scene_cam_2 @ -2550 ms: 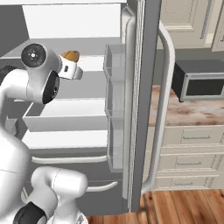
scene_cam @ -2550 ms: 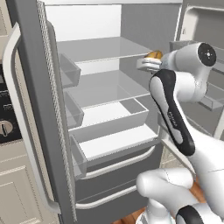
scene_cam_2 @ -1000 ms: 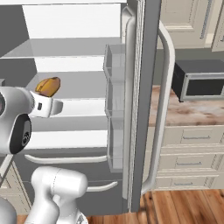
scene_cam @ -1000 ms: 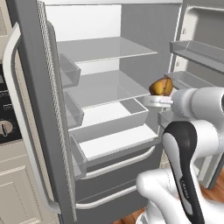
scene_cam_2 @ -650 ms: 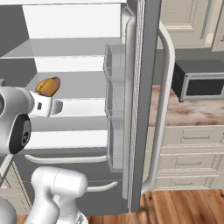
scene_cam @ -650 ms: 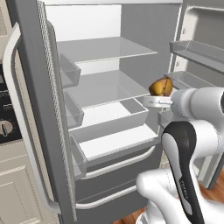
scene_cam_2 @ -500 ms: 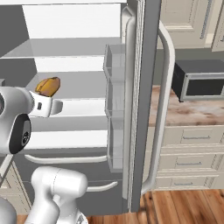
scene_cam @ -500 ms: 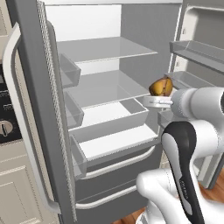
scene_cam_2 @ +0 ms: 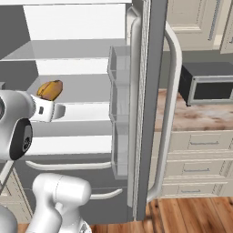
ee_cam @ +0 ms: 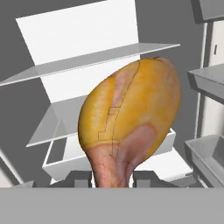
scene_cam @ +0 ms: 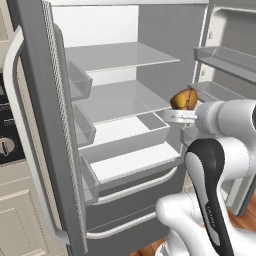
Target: Gather the eggplant and sweet potato from the fridge and place them on a tray on the dining counter. Then gather the steak and chicken drumstick from the fridge and place them on the other tray.
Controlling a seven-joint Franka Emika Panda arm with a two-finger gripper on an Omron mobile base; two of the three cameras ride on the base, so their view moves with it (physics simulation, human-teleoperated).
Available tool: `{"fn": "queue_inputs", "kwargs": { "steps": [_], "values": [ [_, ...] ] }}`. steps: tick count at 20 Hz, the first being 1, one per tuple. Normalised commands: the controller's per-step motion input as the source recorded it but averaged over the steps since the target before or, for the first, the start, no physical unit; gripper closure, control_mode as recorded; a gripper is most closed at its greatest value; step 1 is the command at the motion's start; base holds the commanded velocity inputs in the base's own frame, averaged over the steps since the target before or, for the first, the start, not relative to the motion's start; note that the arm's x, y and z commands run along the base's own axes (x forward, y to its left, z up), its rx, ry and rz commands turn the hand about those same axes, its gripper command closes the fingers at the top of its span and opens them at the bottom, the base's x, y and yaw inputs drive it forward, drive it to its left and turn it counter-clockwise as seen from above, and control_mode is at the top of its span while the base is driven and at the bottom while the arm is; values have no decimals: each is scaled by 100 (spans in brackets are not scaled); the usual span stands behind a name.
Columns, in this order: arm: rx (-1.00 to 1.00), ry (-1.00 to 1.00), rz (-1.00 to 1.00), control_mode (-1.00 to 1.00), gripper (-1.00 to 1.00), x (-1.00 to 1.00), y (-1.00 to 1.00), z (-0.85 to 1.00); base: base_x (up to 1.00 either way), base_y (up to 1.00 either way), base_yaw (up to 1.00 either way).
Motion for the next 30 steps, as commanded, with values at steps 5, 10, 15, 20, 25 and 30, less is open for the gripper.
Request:
{"fn": "queue_inputs", "kwargs": {
  "steps": [5, 10, 15, 20, 25, 30],
  "values": [
    [0, 0, 0, -100, 100, -2, 0, 0, 0, 0, 0],
    [0, 0, 0, 100, 100, 0, 0, 0, -76, 0, 0],
    [0, 0, 0, 100, 100, 0, 0, 0, -100, 0, 0],
    [0, 0, 0, 100, 100, 0, 0, 0, -100, 0, 0],
    [0, 0, 0, 100, 100, 0, 0, 0, -100, 0, -2],
    [0, 0, 0, 100, 100, 0, 0, 0, -99, 0, -24]
  ]
}}
